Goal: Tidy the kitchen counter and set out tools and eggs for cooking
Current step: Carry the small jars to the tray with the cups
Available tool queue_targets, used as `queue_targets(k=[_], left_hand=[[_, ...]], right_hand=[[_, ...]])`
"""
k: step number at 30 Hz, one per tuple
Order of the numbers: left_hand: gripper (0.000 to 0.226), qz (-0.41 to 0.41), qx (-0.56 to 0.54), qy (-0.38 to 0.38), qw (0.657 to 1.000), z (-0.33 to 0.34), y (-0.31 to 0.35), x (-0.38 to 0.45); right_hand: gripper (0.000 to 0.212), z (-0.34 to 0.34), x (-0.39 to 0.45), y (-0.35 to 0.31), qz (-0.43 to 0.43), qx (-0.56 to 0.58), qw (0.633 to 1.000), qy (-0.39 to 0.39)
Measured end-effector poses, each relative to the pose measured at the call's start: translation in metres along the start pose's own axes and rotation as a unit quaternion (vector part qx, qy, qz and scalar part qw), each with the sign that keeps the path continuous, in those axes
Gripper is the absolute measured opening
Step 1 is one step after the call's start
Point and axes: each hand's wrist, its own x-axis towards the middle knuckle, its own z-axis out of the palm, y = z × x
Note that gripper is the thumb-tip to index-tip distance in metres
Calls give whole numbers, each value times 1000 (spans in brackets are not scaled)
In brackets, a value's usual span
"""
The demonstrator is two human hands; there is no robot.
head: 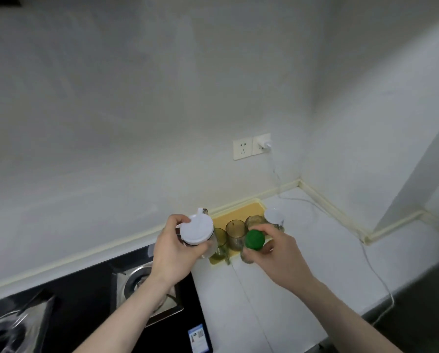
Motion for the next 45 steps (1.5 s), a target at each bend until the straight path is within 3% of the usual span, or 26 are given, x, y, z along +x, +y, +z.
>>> queue_targets(k=[9, 19, 31, 45], left_hand=[[67, -50, -7, 64, 997, 57, 12, 27], [59, -127, 25, 93, 987, 68, -10, 67], [61, -178, 56, 67, 980, 103, -14, 144], [72, -270, 141, 25, 952, 149, -65, 196]], right_hand=[[33, -51, 73, 33, -21, -29, 997, -64], [32, -46, 126, 59, 0, -49, 996, -73], [36, -51, 162, 80, 12, -67, 996, -61], [38, -34, 234, 109, 32, -71, 993, -92]])
